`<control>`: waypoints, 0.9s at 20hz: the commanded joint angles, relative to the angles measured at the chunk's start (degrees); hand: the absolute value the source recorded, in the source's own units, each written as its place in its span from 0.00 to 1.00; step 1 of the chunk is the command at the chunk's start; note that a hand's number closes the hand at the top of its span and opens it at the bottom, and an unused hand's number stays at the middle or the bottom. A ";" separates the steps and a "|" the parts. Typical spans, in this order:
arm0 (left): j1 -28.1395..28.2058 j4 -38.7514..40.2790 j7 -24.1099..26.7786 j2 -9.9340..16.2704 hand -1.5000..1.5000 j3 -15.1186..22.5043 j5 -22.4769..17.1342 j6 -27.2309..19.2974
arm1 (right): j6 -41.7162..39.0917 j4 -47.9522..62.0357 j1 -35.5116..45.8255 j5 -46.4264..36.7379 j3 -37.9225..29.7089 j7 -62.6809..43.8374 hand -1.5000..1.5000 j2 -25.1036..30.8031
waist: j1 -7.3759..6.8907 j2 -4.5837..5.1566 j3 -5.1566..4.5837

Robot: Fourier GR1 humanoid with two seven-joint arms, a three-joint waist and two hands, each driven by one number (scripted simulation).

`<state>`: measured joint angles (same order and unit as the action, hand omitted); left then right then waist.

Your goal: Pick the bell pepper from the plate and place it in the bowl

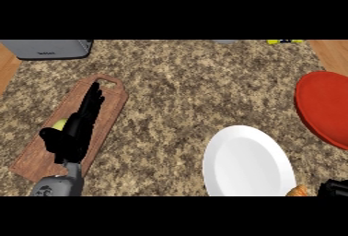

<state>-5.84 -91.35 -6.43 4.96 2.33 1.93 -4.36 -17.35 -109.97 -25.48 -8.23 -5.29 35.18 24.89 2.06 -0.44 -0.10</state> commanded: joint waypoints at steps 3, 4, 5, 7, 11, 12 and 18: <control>-0.48 -1.42 -1.80 0.29 0.50 -0.31 -0.21 0.08 | -0.86 -19.13 -8.83 9.33 -13.67 -6.72 1.00 2.63 | -0.13 0.05 -0.01; 0.39 0.54 1.21 -0.16 0.50 -0.36 0.20 -0.04 | -1.36 -22.50 -9.11 11.10 -14.59 -11.39 1.00 2.37 | -0.56 0.21 -0.02; 2.19 0.10 3.36 -0.33 0.50 1.33 0.91 0.96 | -2.10 -21.10 -5.82 14.10 -18.61 -14.61 1.00 4.86 | -1.14 0.30 -0.02; 2.06 1.01 2.93 -3.11 0.50 2.44 2.26 -1.92 | -0.95 -27.29 -7.62 16.60 -20.56 -20.50 1.00 3.42 | -1.07 0.30 -0.02; -3.40 1.66 -0.38 -2.14 0.50 1.43 2.59 -1.82 | 0.21 -27.94 0.23 22.33 -24.55 -33.31 1.00 6.30 | -1.74 0.44 0.03; -2.25 5.21 3.35 -1.60 0.50 -0.09 0.42 0.30 | 0.46 -29.76 1.22 24.64 -27.06 -36.89 1.00 8.52 | -1.66 0.48 -0.01; -3.23 3.30 1.43 -2.36 0.50 0.97 2.52 -1.20 | 2.54 -19.79 15.27 23.63 -26.91 -47.13 1.00 14.48 | -2.23 0.52 0.06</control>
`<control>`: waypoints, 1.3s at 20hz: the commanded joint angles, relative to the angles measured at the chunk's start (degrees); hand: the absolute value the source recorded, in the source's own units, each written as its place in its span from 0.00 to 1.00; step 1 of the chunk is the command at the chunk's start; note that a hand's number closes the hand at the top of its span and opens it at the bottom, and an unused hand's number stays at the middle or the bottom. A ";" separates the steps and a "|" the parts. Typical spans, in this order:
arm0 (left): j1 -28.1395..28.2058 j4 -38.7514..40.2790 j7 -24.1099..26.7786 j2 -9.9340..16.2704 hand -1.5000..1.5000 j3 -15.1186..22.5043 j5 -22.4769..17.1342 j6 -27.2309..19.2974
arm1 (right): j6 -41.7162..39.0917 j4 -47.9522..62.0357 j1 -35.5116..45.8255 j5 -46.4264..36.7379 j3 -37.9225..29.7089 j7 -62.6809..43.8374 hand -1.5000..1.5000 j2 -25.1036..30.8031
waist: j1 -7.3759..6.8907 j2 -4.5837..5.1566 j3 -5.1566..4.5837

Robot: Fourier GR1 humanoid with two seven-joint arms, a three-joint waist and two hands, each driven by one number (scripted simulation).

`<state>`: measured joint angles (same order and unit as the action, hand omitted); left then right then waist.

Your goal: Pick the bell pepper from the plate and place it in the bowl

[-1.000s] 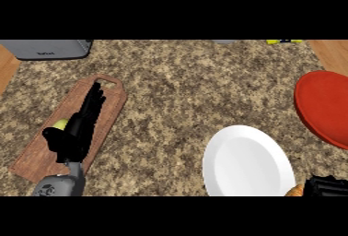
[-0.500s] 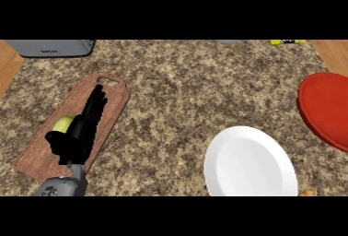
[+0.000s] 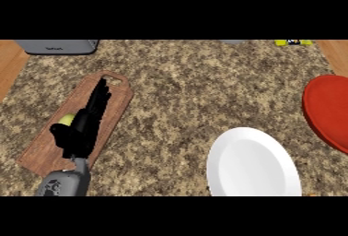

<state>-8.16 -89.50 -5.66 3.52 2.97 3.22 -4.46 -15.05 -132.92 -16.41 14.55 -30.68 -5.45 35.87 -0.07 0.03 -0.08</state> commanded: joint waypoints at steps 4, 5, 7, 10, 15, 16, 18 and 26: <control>-1.88 2.91 2.59 -0.20 0.50 -0.68 -0.48 1.17 | -1.22 15.03 16.79 1.19 -0.25 -8.35 1.00 10.46 | -0.66 0.19 0.02; -2.73 5.74 2.99 0.34 0.50 -1.58 -0.17 1.07 | 3.01 10.88 13.89 -10.44 5.01 -6.75 1.00 5.80 | -0.62 0.30 0.04; -3.31 4.94 2.12 -1.88 0.50 0.64 1.08 -0.34 | 0.98 20.45 17.57 -12.68 4.26 -3.02 1.00 9.30 | -0.86 0.36 0.07; -1.07 -0.20 -0.07 -0.53 0.50 0.90 0.11 1.22 | 4.14 23.94 19.81 -23.11 8.93 -1.76 1.00 10.29 | -1.77 0.36 0.09; 1.59 -1.76 0.91 0.02 0.50 0.47 -0.22 1.70 | 8.77 40.68 22.66 -33.40 13.10 12.11 1.00 7.87 | -1.45 0.27 0.15; 0.71 -0.20 0.68 -1.34 0.50 1.79 1.50 0.26 | 8.32 47.12 26.57 -32.64 12.43 13.43 1.00 9.41 | -1.51 0.36 0.15; 0.00 -1.78 -1.31 -0.85 0.50 0.55 0.08 0.75 | 11.00 51.63 29.06 -35.32 14.68 14.74 1.00 6.68 | -1.13 0.20 0.13; 2.32 -0.24 2.71 -0.32 0.50 0.09 -0.79 2.80 | 15.30 82.86 42.71 -40.85 13.63 29.68 1.00 9.25 | -1.64 0.37 0.15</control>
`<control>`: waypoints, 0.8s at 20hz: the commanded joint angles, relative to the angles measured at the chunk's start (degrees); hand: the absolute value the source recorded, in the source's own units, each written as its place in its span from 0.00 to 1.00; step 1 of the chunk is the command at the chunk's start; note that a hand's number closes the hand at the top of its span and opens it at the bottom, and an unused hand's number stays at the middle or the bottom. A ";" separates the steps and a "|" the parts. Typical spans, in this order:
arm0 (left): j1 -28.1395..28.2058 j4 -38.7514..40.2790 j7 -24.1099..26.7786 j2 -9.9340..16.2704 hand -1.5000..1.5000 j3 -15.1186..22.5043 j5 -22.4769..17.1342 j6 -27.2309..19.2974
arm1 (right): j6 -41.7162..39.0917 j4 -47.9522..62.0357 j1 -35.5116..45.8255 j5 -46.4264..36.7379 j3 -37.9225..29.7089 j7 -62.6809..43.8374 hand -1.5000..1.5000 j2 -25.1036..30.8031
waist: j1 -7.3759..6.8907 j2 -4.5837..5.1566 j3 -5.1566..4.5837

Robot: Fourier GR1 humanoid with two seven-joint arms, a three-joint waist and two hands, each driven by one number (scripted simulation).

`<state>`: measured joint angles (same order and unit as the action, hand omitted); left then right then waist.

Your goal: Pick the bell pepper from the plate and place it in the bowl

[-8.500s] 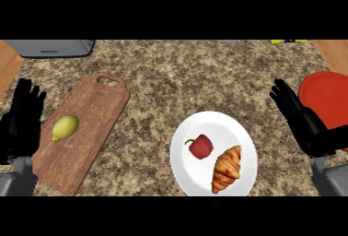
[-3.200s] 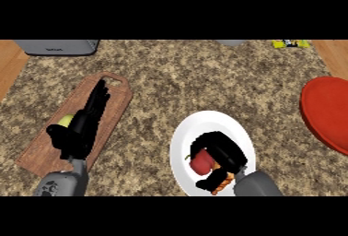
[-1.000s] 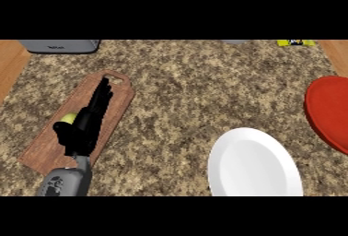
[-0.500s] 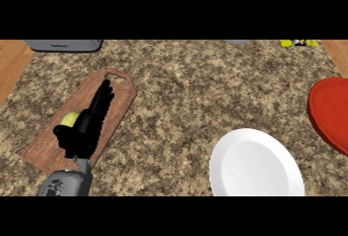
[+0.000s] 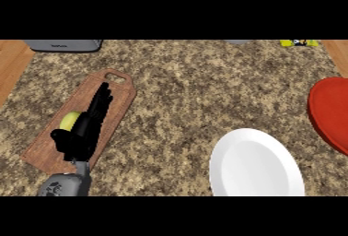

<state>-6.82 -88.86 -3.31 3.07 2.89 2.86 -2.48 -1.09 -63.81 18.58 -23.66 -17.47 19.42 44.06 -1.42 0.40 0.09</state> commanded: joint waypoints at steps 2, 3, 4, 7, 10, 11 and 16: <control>-1.87 -1.31 -3.06 -0.38 0.50 0.65 1.10 -0.82 | 3.66 18.14 7.91 -5.35 1.96 6.87 1.00 -0.69 | 0.16 -0.07 -0.01; -3.87 2.37 -0.31 -0.22 0.50 -0.48 0.13 0.12 | 2.80 21.98 7.25 -5.10 2.07 10.11 1.00 -0.73 | -0.09 0.22 0.02; -1.10 -1.00 -2.40 0.63 0.50 -0.11 -0.48 1.12 | -1.67 23.99 9.83 -4.42 2.37 9.78 1.00 1.16 | -0.43 0.09 0.02; -1.68 -1.95 -2.88 0.54 0.50 -0.95 -1.32 0.92 | -3.72 31.05 9.42 -3.00 1.02 11.76 0.00 -0.05 | -0.66 0.20 0.07; -2.49 1.29 -1.98 -1.16 0.50 -0.15 1.01 -1.56 | -11.11 35.92 13.11 -3.18 2.36 15.68 0.00 1.82 | -0.47 0.27 0.07; -3.16 -0.42 -3.35 -1.18 0.50 0.63 0.58 -0.70 | -11.40 37.17 13.84 -3.41 2.68 18.12 0.00 1.11 | -0.49 0.22 0.08; -1.00 -0.92 -2.62 -1.02 0.50 1.36 1.06 -0.66 | -16.26 42.01 16.79 1.82 -2.83 26.05 0.00 3.53 | -0.22 0.09 0.09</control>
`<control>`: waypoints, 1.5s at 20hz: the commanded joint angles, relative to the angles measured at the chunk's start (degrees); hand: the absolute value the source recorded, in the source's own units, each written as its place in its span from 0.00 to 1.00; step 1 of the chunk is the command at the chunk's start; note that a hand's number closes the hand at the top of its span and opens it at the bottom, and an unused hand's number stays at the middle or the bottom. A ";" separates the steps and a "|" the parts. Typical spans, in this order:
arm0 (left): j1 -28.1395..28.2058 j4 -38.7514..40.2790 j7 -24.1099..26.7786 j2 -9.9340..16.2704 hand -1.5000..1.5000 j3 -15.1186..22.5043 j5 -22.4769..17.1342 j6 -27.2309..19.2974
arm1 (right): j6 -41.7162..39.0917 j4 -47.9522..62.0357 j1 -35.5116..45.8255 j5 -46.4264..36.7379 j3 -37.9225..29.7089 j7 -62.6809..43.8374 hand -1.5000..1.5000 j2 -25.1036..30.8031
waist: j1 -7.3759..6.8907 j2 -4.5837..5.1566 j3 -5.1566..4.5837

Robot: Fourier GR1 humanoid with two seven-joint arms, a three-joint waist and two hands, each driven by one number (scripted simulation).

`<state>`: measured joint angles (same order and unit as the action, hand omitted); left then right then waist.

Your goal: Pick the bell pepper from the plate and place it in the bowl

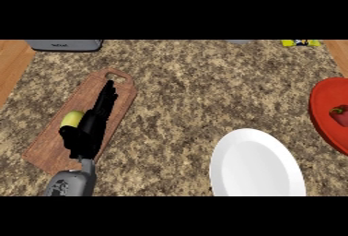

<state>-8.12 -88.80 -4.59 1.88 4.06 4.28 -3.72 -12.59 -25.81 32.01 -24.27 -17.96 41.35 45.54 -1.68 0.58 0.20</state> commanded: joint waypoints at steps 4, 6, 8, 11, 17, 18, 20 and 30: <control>-1.89 1.94 0.74 1.00 0.50 -2.41 -0.87 0.27 | -2.57 5.16 4.84 6.75 -6.95 6.30 0.00 0.72 | 0.65 -0.15 -0.08; 1.67 -0.42 1.06 2.63 0.50 -2.59 -3.07 3.49 | -5.24 7.12 5.38 8.77 -9.26 5.08 0.00 3.91 | 0.47 -0.22 -0.10; -3.11 0.57 -2.03 1.10 0.50 -2.34 -1.02 0.35 | -8.24 9.28 7.04 10.31 -10.59 2.82 0.00 5.29 | 0.69 -0.16 -0.08; -1.98 0.18 -1.72 1.49 0.50 -2.27 -1.35 1.19 | -15.83 12.25 5.59 11.32 -11.41 3.32 0.00 10.29 | 0.67 -0.09 -0.05; 0.86 -2.75 -2.59 -1.06 0.50 1.11 1.26 -1.08 | -21.60 14.66 1.53 14.29 -13.12 4.47 0.00 10.07 | 0.77 -0.22 0.02; 1.84 -2.02 -0.37 0.68 0.50 -0.46 -0.02 0.68 | -25.14 15.10 1.86 14.86 -13.74 3.52 0.00 13.91 | 0.52 -0.07 0.06; -0.78 0.79 0.83 1.75 0.50 -3.06 -1.69 1.60 | -27.37 14.66 2.10 15.04 -13.31 2.74 0.00 13.76 | 0.72 0.04 0.04; -0.78 -0.40 -1.24 1.80 0.50 -3.10 -1.55 1.19 | -32.78 11.10 -6.10 16.78 -12.44 8.24 0.00 13.48 | 1.36 -0.18 0.16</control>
<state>-8.11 -89.23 -5.01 2.93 1.87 2.99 -2.63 -33.25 -14.75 28.56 -8.36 -30.24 40.32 58.11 -0.57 0.49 0.36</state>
